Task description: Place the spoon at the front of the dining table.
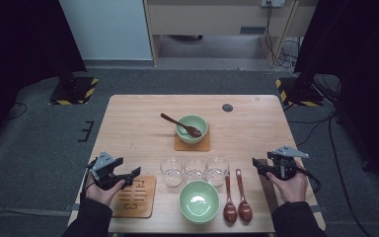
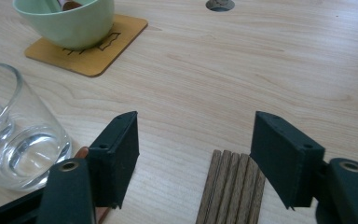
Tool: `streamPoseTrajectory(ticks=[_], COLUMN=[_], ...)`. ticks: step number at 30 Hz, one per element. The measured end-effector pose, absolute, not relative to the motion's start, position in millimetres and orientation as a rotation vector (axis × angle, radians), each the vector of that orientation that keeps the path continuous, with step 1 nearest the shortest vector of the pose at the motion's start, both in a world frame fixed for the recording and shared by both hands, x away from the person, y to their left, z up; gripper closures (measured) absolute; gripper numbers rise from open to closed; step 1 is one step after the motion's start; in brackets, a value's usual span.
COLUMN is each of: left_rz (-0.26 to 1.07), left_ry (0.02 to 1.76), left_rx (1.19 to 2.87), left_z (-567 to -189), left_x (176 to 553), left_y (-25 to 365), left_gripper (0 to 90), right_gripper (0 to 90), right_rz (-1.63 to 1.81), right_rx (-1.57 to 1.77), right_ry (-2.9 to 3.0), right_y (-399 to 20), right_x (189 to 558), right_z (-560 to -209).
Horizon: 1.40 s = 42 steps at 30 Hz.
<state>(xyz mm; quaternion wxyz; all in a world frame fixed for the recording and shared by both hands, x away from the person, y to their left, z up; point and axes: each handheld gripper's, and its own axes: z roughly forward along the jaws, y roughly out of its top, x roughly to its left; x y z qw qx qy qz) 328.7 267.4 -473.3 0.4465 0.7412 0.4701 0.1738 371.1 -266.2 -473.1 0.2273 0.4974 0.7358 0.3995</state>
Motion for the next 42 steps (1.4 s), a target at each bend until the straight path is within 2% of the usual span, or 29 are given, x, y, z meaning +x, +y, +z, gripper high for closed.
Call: streamPoseTrajectory(ticks=[7,14,20,22,28,42], left_rz=[0.369,0.355,0.349,0.351,0.348,0.343], left_ry=[1.185,1.259,1.265,1.267,1.263,1.266], left_rx=[1.941,1.937,1.937,1.935,1.944,1.952], left_z=[-485.4,-488.6,-489.5,-490.5,-491.4,-492.9], left_x=[326.5,325.1,326.4,327.8,328.1,328.7], left_y=[260.3,260.2,259.8,261.0,264.1,265.3], left_gripper=[16.9,16.4,16.4,16.4,16.4,16.3], right_gripper=[35.5,40.4,50.2,56.2,63.0,62.8], right_rz=[1.076,1.022,0.979,0.96,0.88,0.77], right_rx=[1.383,1.421,1.479,1.505,1.574,1.62], right_ry=[2.058,2.1,2.144,2.151,2.194,2.265], right_y=[-259.3,-255.6,-253.9,-253.7,-252.1,-252.4], right_x=[383.2,388.7,387.4,386.9,385.1,381.5], right_z=[-475.7,-476.7,-477.6,-478.4,-483.7,-496.3])
